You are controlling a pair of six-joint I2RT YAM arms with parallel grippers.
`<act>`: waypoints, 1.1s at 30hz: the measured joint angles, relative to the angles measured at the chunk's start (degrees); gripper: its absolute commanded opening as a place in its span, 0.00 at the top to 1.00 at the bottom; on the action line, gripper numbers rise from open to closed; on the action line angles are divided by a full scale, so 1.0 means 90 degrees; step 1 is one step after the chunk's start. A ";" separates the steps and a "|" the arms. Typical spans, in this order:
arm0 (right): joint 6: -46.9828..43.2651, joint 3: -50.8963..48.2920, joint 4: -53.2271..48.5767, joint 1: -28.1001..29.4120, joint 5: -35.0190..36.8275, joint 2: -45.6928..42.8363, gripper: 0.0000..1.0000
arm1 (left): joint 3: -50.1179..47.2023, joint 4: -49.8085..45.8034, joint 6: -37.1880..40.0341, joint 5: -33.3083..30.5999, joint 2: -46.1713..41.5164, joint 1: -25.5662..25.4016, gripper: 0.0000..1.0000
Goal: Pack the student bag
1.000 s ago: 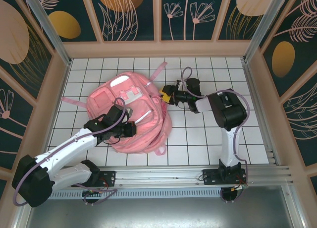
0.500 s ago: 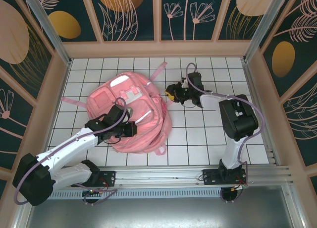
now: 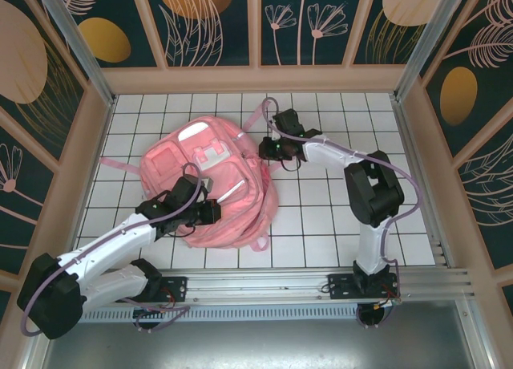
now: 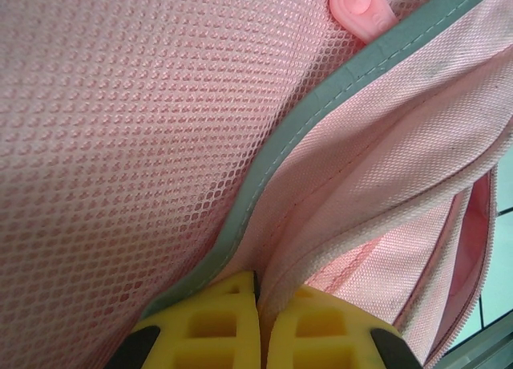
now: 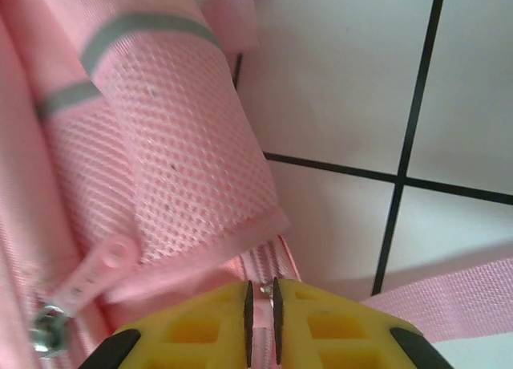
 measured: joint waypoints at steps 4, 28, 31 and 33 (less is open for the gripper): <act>-0.0282 0.0027 -0.0155 0.0175 0.0070 0.0158 0.77 | -0.0017 0.0029 -0.0022 0.0010 0.0000 0.0000 1.00; -0.0619 0.0571 -0.0158 0.0525 0.0724 0.0775 0.71 | -0.0061 0.0075 -0.0070 0.0066 0.0002 0.0032 1.00; -0.0406 0.0068 0.0291 0.0464 0.0809 0.0459 0.77 | -0.0061 0.0075 -0.0070 0.0068 0.0002 0.0032 1.00; -0.0255 -0.0340 0.0505 0.0318 0.0838 0.0131 0.80 | -0.0061 0.0075 -0.0070 0.0068 0.0002 0.0032 1.00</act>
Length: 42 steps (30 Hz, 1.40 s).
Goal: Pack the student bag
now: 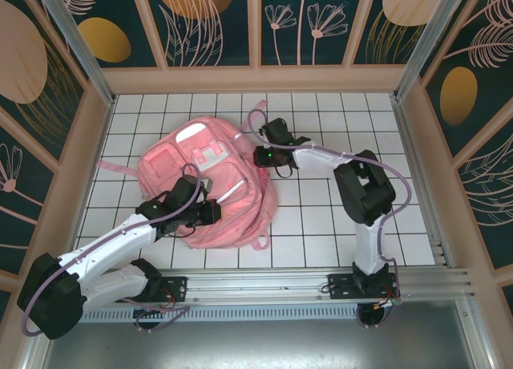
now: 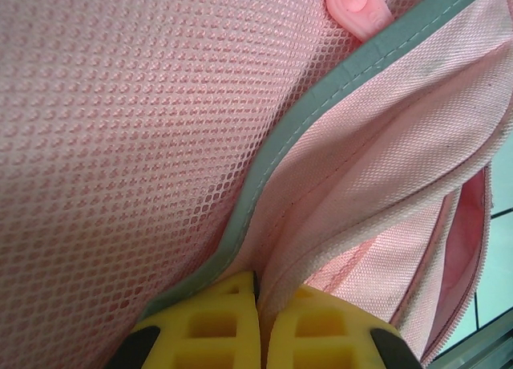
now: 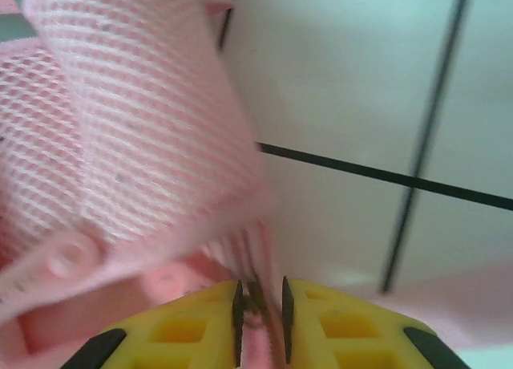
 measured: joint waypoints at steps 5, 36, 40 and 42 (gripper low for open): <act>0.0311 -0.0665 0.0316 -0.0605 0.0005 -0.0707 0.82 | 0.0000 0.0002 0.0000 0.0000 0.0015 0.0000 1.00; 0.5761 -0.0112 0.0874 -0.0585 -0.3366 0.0452 0.60 | 0.0000 0.0022 0.0000 0.0024 0.0073 0.0005 1.00; 0.5921 0.0328 0.0464 -0.0474 -0.3145 0.0729 0.60 | -0.0002 0.0049 0.0002 0.0027 0.0104 0.0005 1.00; 0.5967 0.0585 0.0236 -0.0386 -0.3004 0.0937 0.61 | -0.0005 0.0083 0.0000 0.0029 0.0117 0.0005 1.00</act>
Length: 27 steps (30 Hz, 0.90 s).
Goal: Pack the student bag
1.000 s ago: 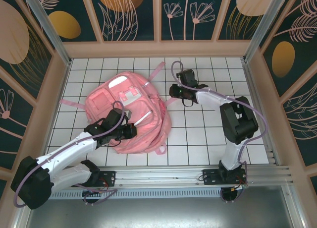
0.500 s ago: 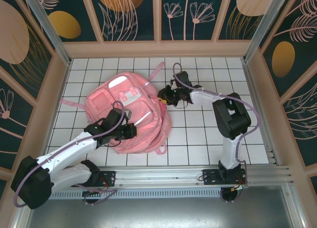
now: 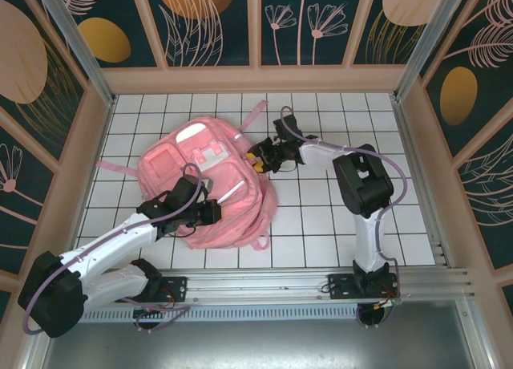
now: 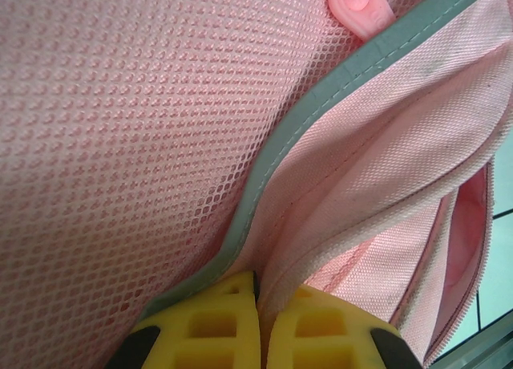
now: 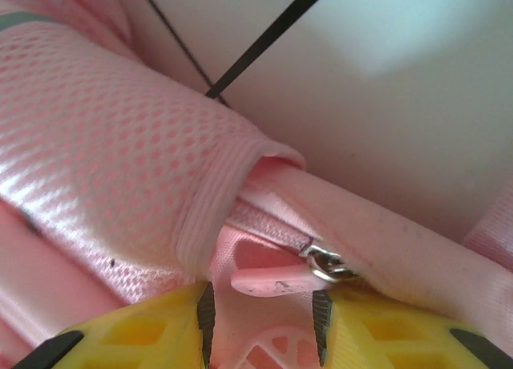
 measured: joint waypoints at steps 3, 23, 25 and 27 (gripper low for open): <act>-0.0007 0.0347 -0.0325 0.0177 0.0265 0.0257 0.73 | 0.0000 0.0015 0.0000 0.0000 0.0005 0.0000 1.00; -0.0542 -0.1192 0.0369 -0.0831 0.0277 -0.0656 1.00 | -0.0012 0.0029 -0.0029 -0.0010 -0.0015 0.0000 1.00; -0.0631 -0.1251 0.0440 -0.0835 0.0216 -0.0658 1.00 | -0.0012 0.0029 -0.0029 -0.0010 -0.0015 0.0000 1.00; -0.0811 -0.1277 0.0517 -0.0828 0.0083 -0.0658 0.96 | -0.0012 0.0029 -0.0032 -0.0010 -0.0015 0.0000 1.00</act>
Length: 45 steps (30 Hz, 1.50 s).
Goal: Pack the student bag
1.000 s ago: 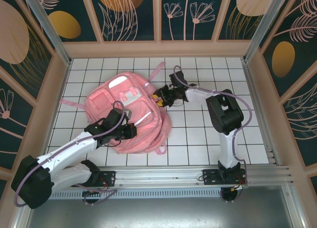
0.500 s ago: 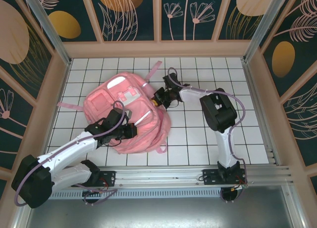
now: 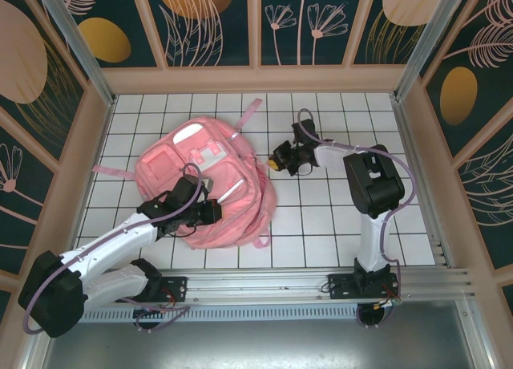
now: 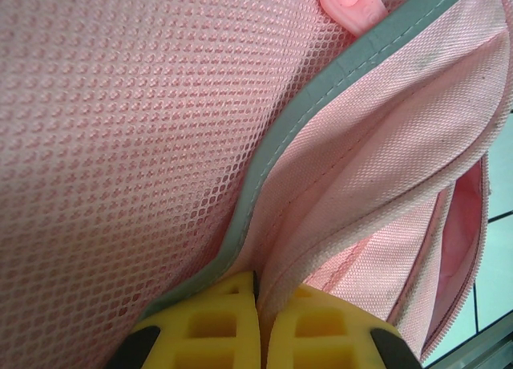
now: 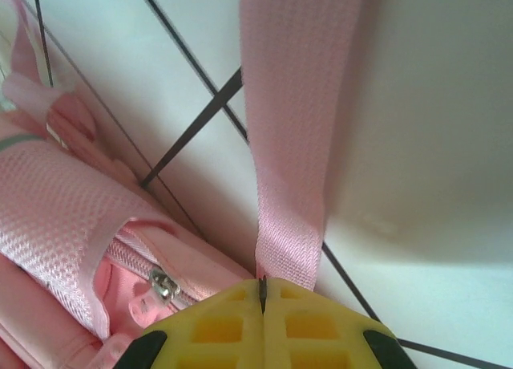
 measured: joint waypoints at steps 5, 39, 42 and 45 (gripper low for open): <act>-0.0775 0.0372 -0.0265 0.0124 0.0049 -0.0007 0.73 | 0.0000 0.0000 -0.0039 0.0000 -0.0012 0.0000 1.00; 0.1411 0.0816 0.0151 0.0765 0.0279 0.0160 0.63 | -0.0430 0.0612 -0.0418 0.0124 -0.0029 0.0005 1.00; 0.1559 0.0826 0.0294 0.0765 0.0350 0.0168 0.63 | -0.0440 0.0631 -0.0418 0.0126 -0.0029 0.0005 1.00; 0.1734 0.0823 0.0573 0.0763 0.0374 0.0170 0.65 | -0.0440 0.0634 -0.0418 0.0124 -0.0029 0.0005 1.00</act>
